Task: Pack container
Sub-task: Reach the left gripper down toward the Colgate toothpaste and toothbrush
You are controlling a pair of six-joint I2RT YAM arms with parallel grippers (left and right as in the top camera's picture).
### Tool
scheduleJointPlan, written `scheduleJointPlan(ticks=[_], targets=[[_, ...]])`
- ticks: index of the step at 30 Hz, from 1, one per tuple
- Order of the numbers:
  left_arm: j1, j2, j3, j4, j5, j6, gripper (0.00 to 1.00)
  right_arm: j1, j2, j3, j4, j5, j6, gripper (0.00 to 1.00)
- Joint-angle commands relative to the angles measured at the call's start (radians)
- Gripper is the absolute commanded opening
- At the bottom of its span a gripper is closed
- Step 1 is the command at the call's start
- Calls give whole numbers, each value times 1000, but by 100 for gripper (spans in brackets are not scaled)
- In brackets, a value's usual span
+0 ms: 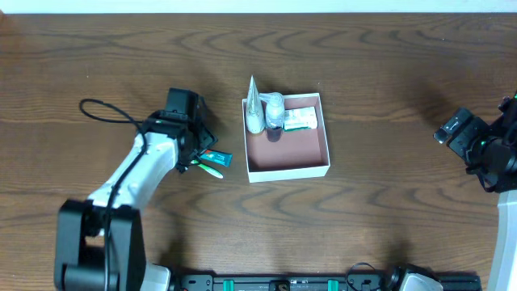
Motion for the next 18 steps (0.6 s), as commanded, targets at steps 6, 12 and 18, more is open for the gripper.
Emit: scheduleJointPlan(ticks=[6, 12, 18], targets=[[-2, 114, 3, 56, -22, -31, 72, -11, -6, 12, -1, 0, 4, 99], [-2, 167, 3, 66, -23, -45, 66, -11, -6, 12, -1, 0, 4, 99], [-2, 204, 3, 38, -19, -45, 61, -11, -6, 12, -1, 0, 4, 99]])
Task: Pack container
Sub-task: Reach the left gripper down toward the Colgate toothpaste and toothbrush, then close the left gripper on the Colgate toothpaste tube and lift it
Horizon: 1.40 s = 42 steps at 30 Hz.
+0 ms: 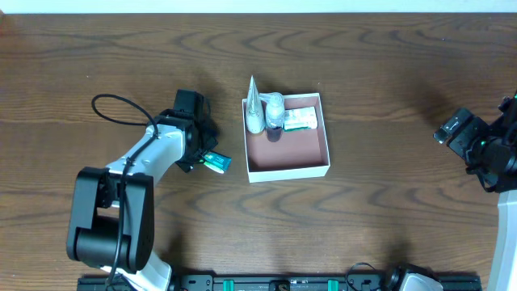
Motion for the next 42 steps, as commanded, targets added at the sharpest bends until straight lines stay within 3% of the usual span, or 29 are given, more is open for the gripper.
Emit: scheduleJointPlan(ticks=[1, 10, 24, 30, 42], targets=[[-2, 65, -11, -20, -1, -5, 61, -11, -6, 12, 0, 0, 4, 99], [-1, 63, 1, -84, 7, 80, 61, -11, -6, 12, 0, 0, 4, 99], [-1, 49, 159, -314, 6, 171, 61, -11, -6, 12, 0, 0, 4, 99], [-1, 49, 203, -336, 6, 252, 62, -11, -6, 12, 0, 0, 4, 99], [-1, 56, 188, -288, -29, 270, 61, -11, -6, 12, 0, 0, 4, 99]])
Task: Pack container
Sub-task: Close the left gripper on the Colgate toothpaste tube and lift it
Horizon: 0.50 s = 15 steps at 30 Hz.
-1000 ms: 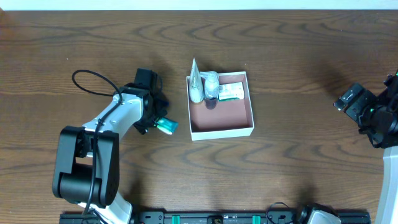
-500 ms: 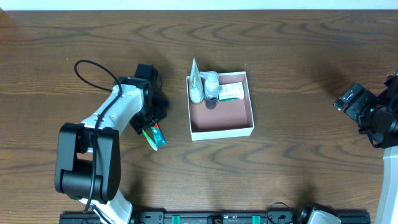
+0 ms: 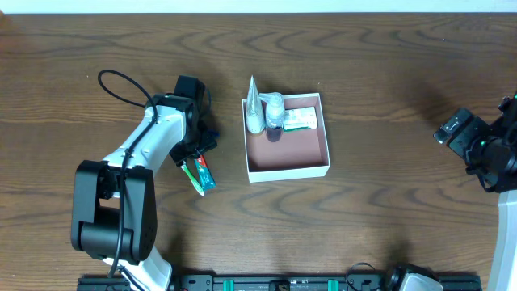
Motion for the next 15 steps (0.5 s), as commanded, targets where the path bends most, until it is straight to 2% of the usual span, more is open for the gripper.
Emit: scheduleJointPlan(ticks=[1, 7, 15], targets=[[-1, 16, -1, 5, -30, 20, 61, -11, -6, 12, 0, 0, 4, 99], [-1, 51, -9, 14, -34, 19, 57, -11, -6, 12, 0, 0, 4, 99], [-1, 147, -16, 25, -34, 16, 57, -11, -6, 12, 0, 0, 4, 99]])
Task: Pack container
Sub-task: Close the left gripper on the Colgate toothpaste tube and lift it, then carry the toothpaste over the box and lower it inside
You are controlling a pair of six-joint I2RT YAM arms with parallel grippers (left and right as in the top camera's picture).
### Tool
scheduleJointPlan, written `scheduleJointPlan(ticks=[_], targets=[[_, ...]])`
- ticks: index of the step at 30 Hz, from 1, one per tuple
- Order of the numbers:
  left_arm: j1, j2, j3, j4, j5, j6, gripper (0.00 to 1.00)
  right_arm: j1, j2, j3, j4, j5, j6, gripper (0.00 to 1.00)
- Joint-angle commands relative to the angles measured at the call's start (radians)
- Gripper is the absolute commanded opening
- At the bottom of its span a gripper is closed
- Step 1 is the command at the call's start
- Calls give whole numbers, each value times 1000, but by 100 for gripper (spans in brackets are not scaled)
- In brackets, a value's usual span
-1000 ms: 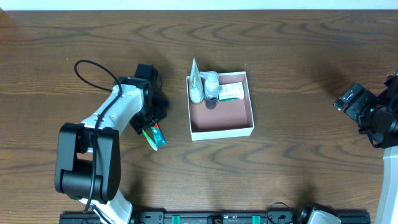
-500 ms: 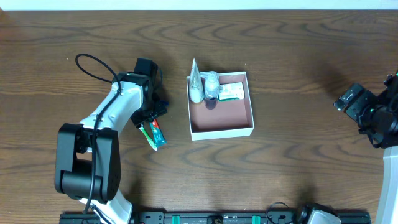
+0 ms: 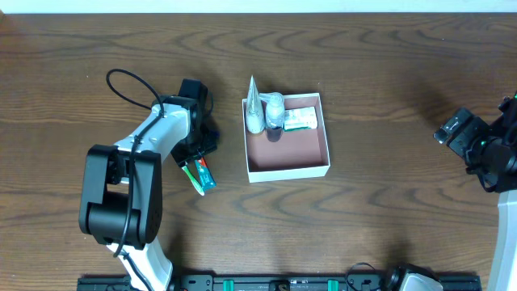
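Note:
Only the overhead view is given. A white box (image 3: 287,170) with a reddish-brown floor stands mid-table. Along its far wall lie a white cone-tipped tube (image 3: 254,109), a small clear bottle (image 3: 275,109) and a green-and-white packet (image 3: 300,120). Left of the box, my left gripper (image 3: 195,161) points toward the near edge and looks shut on the top end of a green and teal toothbrush pack (image 3: 200,178), which hangs out below the fingers. My right gripper (image 3: 454,128) rests far right, away from everything; its jaws are too small to read.
A black cable (image 3: 129,81) loops off the left arm over the table. The near half of the box floor (image 3: 291,149) is bare. A black rail (image 3: 283,283) runs along the front edge.
The left arm's lower links have shifted slightly right. The left gripper and the toothbrush pack stay in almost the same spot, left of the box. The right arm has not moved.
At first the left gripper was at the toothbrush pack, which pointed right toward the box. It stood much the same at the second moment. By the third moment the pack had turned with the gripper to point at the near edge, where it remains.

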Motion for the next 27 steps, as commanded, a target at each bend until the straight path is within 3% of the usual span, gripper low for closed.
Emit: scheduleJointPlan(ticks=[1, 3, 6, 9, 19, 27], targets=[[-1, 60, -19, -6, -17, 3, 56, -11, -6, 12, -1, 0, 4, 99], [-1, 73, -19, -6, -17, 3, 49, -11, -6, 12, -1, 0, 4, 99], [-1, 76, -19, -5, -17, 3, 21, -11, -6, 12, -1, 0, 4, 99], [-1, 76, -19, -6, -17, 3, 12, -11, -6, 12, -1, 0, 4, 99], [-1, 40, 21, -81, -9, 60, 7, -11, -6, 12, -1, 0, 4, 99], [-3, -122, 131, -235, -5, 190, 7, -11, -6, 12, -1, 0, 4, 99]])
